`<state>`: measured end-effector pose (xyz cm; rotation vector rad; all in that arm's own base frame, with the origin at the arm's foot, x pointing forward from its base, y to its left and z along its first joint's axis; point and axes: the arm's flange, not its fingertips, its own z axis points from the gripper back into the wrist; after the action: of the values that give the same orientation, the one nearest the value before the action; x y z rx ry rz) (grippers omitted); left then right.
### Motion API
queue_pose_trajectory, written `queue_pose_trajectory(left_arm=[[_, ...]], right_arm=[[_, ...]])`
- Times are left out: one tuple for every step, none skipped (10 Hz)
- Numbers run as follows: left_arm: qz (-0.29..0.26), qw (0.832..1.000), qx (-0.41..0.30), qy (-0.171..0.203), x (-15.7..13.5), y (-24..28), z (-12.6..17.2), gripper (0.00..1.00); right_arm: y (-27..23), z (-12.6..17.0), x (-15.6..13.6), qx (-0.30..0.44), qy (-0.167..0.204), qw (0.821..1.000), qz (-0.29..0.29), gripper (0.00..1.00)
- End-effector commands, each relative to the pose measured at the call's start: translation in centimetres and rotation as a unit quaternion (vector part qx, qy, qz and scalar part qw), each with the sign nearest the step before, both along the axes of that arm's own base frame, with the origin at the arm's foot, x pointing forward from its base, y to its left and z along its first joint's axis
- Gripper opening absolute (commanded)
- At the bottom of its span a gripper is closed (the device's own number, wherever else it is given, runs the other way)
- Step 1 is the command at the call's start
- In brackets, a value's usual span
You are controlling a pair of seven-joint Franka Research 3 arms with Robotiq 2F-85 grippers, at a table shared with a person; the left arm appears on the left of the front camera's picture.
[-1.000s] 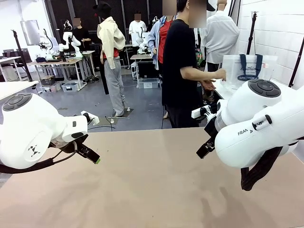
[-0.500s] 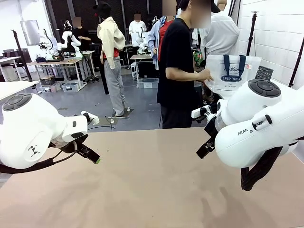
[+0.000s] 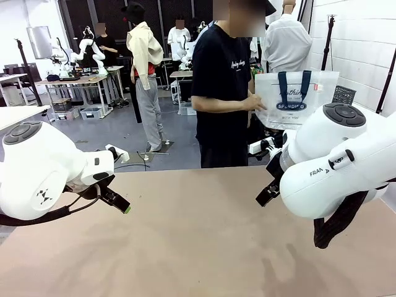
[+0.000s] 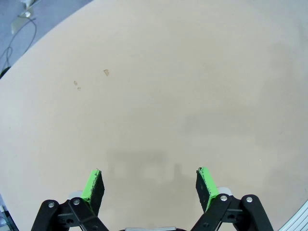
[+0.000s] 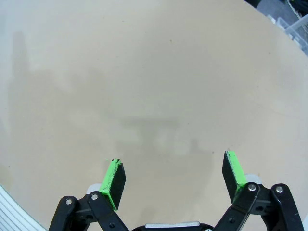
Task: Transfer purchased items from the store into the shopping bag.
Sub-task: Open the Reusable shopping bag in the center of the table.
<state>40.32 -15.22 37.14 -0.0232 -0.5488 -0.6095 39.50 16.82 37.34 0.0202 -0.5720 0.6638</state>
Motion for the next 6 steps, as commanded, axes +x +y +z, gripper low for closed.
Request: queue_pose_trajectory(left_arm=[[0.001, 1.000, 0.000, 0.000, 0.03, 0.09, 0.01, 1.00], [0.001, 1.000, 0.000, 0.000, 0.03, 0.09, 0.01, 1.00], [0.001, 1.000, 0.000, 0.000, 0.03, 0.09, 0.01, 1.00], [0.001, 1.000, 0.000, 0.000, 0.03, 0.09, 0.01, 1.00], [0.001, 1.000, 0.000, 0.000, 0.03, 0.09, 0.01, 1.00], [0.001, 1.000, 0.000, 0.000, 0.03, 0.09, 0.01, 1.00]], right_arm=[[-0.01, 0.00, 0.00, 0.000, 0.000, 1.000, 0.000, 1.00], [-0.01, 0.00, 0.00, 0.000, 0.000, 1.000, 0.000, 1.00], [-0.01, 0.00, 0.00, 0.000, 0.000, 1.000, 0.000, 1.00], [-0.01, 0.00, 0.00, 0.000, 0.000, 1.000, 0.000, 1.00], [-0.01, 0.00, 0.00, 0.000, 0.000, 1.000, 0.000, 1.00], [-0.01, 0.00, 0.00, 0.000, 0.000, 1.000, 0.000, 1.00]])
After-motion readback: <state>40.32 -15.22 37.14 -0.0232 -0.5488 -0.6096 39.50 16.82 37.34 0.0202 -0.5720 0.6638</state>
